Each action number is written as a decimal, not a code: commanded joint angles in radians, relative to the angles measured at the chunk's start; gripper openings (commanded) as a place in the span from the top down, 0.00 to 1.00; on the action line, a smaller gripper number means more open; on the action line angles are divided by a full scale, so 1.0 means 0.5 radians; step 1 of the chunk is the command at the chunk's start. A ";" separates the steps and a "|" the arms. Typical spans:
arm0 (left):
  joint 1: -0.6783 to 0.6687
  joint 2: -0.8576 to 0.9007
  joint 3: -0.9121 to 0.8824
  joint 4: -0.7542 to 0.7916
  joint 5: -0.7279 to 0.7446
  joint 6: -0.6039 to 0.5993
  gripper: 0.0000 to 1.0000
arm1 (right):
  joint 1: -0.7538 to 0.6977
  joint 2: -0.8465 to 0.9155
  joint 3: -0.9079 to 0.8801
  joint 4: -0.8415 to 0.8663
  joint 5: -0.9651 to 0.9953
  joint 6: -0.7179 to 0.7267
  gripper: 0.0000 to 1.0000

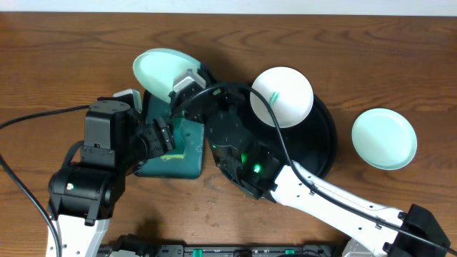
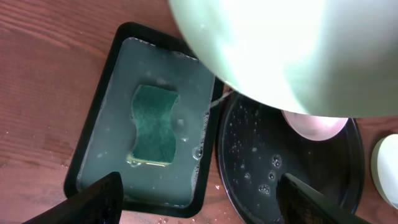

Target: Clean dirty plates on tray and stack at the side

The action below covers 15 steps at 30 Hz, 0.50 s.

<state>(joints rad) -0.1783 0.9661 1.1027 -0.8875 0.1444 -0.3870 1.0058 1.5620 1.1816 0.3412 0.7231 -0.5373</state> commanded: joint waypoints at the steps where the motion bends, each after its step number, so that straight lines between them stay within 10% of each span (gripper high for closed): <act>1: 0.010 0.002 0.036 -0.004 0.003 0.018 0.21 | 0.018 -0.043 0.023 0.012 0.102 0.040 0.99; 15: 0.010 0.002 0.036 -0.004 0.003 0.018 0.21 | 0.019 -0.043 0.023 0.001 0.093 0.146 0.99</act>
<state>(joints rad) -0.1783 0.9661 1.1027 -0.8875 0.1444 -0.3870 1.0058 1.5620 1.1816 0.3344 0.7597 -0.4995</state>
